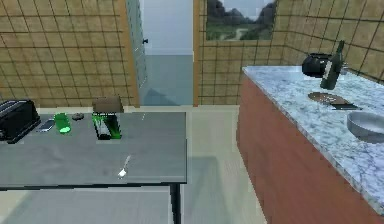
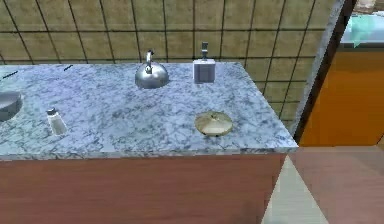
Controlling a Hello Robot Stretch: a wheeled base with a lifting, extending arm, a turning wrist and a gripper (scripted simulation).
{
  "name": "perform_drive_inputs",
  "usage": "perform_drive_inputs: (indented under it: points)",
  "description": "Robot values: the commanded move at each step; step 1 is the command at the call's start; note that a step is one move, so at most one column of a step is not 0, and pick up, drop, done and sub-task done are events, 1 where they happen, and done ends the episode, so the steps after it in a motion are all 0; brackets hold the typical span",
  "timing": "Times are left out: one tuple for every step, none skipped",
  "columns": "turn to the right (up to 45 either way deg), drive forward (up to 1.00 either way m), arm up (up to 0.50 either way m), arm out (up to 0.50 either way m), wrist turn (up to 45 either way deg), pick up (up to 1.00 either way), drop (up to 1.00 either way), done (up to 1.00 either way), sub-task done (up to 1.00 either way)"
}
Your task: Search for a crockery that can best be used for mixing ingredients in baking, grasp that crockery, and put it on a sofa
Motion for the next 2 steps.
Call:
perform_drive_inputs:
  points:
    - [-42.0,0.0,0.0,0.0,0.0,0.0,0.0,0.0,0.0]
    - [45.0,0.0,0.0,0.0,0.0,0.0,0.0,0.0,0.0]
